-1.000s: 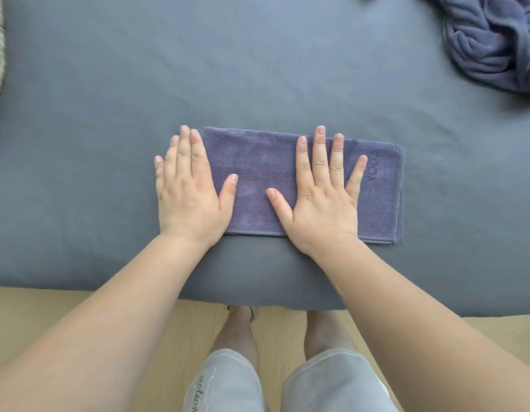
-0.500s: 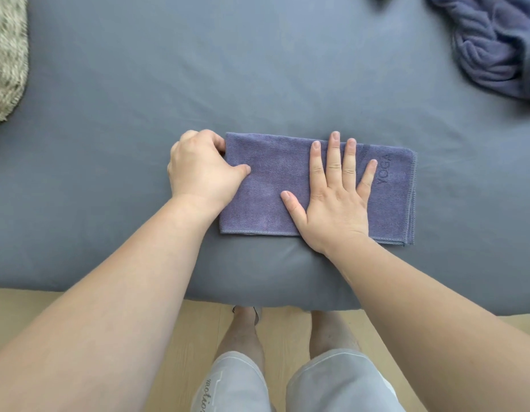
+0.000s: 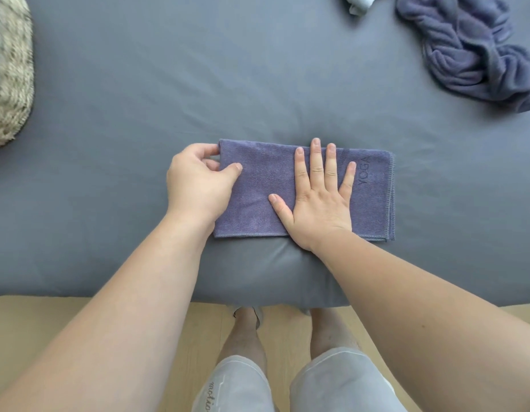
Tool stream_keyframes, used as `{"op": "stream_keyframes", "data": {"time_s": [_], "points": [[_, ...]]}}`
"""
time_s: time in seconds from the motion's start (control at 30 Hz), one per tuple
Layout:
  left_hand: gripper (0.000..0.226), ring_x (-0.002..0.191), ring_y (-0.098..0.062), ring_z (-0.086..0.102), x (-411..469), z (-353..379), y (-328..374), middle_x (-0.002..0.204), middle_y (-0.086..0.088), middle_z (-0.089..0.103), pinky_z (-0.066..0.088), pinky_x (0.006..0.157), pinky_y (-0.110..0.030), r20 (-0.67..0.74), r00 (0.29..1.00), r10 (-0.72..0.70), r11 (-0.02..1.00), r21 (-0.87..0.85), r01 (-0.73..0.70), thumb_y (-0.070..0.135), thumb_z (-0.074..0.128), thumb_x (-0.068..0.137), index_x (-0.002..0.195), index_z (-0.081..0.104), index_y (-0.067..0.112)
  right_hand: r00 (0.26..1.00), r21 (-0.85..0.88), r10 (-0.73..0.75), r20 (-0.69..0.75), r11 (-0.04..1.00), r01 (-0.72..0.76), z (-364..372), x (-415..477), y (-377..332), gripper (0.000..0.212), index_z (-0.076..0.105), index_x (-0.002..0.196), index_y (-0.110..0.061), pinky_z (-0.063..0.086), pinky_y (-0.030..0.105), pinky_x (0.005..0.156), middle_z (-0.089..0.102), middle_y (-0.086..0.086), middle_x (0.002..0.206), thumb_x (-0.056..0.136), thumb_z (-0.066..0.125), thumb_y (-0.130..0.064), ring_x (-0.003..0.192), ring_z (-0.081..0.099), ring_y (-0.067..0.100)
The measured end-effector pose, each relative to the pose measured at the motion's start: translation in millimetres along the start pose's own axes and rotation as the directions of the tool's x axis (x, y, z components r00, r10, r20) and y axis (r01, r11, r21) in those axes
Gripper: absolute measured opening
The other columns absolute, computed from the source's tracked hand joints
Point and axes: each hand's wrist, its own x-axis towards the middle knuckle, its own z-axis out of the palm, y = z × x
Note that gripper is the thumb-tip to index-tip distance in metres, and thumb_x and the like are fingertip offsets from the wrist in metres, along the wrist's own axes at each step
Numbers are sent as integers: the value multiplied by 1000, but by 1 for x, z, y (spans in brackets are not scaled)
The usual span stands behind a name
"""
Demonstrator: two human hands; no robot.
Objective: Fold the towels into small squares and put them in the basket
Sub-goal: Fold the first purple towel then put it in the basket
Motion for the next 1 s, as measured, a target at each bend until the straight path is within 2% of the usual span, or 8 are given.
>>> {"op": "stream_keyframes", "data": {"time_s": [0.13,0.23,0.37,0.53,0.7,0.83,0.9,1.0], "points": [[16,71,-20,72,-20,-1,15,79,-2,73,61,70,-43,33,989,146,988,51,-148,20,80,77,87,68,21,997,205,-46,60,978,33,-16,-3,7,87,-11,160,-26,-15,57,120,-25,-2,166,91,5,-76,150,-30,20],[15,66,-13,64,-39,7,34,76,3,70,56,65,-28,62,942,329,934,125,-334,17,81,77,84,67,20,996,663,-66,61,748,9,-42,-13,23,85,-1,161,-26,-12,43,124,-11,-8,169,89,8,-73,152,-21,9],[14,62,-6,60,-65,34,63,74,10,68,49,61,-15,78,899,432,887,145,-439,14,79,76,83,69,19,998,828,64,-22,561,-17,-68,-37,51,79,19,160,-27,13,26,119,29,-13,158,93,17,-69,149,18,11],[11,58,-8,56,-85,98,80,67,10,64,51,63,-25,92,859,504,838,192,-511,13,76,75,81,68,17,961,952,103,255,147,-268,-78,-56,84,70,27,154,-40,51,38,101,64,-11,124,90,33,-67,110,65,11],[11,77,-13,67,-85,153,64,83,5,72,55,79,-34,251,879,406,863,210,-459,18,67,89,100,71,17,938,929,90,334,136,-343,-71,-62,113,58,26,157,-32,39,13,91,57,-54,89,104,45,-45,95,49,-33],[27,88,-18,71,-90,148,43,101,-2,73,56,82,-38,228,793,565,766,213,-606,10,50,94,111,71,10,940,916,90,330,209,-342,-64,-56,117,45,33,138,-40,44,13,70,71,-18,95,101,57,-33,81,62,-12],[26,89,-19,69,-90,137,32,99,-3,70,54,83,-32,128,742,658,699,261,-666,2,51,92,109,70,6,945,909,167,282,268,-319,-61,-53,113,39,40,122,-34,48,22,63,70,-11,86,94,67,-31,69,63,-2],[26,102,-25,60,-89,126,15,107,-9,66,48,92,-34,96,672,734,603,361,-711,-1,54,92,113,68,4,927,879,275,256,332,-342,-55,-47,107,37,48,110,-29,54,29,68,68,-8,86,87,75,-38,78,66,8]]}}
